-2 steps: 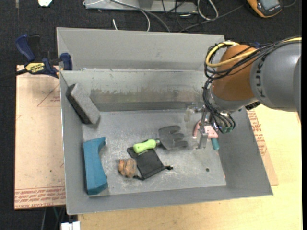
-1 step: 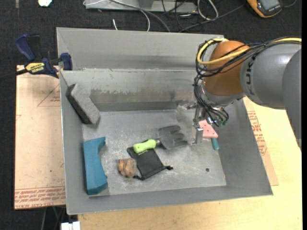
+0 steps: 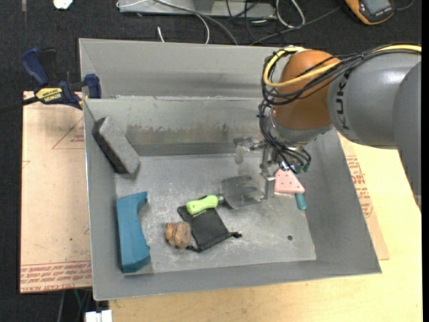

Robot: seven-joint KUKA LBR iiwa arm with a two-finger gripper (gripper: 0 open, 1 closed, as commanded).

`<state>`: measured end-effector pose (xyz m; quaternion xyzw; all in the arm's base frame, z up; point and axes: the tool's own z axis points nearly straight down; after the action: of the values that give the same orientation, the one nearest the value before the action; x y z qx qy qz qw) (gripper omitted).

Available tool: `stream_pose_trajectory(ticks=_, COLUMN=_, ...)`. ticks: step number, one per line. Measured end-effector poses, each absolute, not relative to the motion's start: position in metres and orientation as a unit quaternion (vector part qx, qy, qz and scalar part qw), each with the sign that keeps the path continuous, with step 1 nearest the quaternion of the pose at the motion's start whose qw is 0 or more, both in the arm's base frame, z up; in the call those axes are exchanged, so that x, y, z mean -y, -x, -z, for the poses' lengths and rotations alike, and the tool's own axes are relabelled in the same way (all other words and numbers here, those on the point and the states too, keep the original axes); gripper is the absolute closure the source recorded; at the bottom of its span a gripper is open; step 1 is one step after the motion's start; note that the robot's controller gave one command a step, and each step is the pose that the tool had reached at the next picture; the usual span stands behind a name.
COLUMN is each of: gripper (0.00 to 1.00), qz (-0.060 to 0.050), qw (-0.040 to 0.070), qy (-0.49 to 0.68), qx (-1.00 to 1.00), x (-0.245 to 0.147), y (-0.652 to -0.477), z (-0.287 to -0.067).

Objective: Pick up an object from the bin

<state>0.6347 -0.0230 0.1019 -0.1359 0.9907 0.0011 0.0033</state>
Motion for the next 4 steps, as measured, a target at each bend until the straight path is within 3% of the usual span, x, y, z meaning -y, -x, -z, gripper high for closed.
stream_pose_trajectory(ticks=1, gripper=0.00, qz=-0.001, qw=0.005, qy=0.140, qx=-0.990, x=0.017, y=-0.627, z=-0.093)
stream_pose_trajectory(ticks=2, gripper=0.00, qz=-0.001, qw=0.005, qy=0.165, qx=-0.986, x=0.003, y=-0.614, z=-0.100)
stream_pose_trajectory(ticks=3, gripper=0.00, qz=-0.002, qw=0.005, qy=0.141, qx=-0.990, x=0.016, y=-0.613, z=-0.090)
stream_pose_trajectory(ticks=4, gripper=0.00, qz=-0.002, qw=0.006, qy=0.150, qx=-0.989, x=0.000, y=-0.616, z=-0.095)
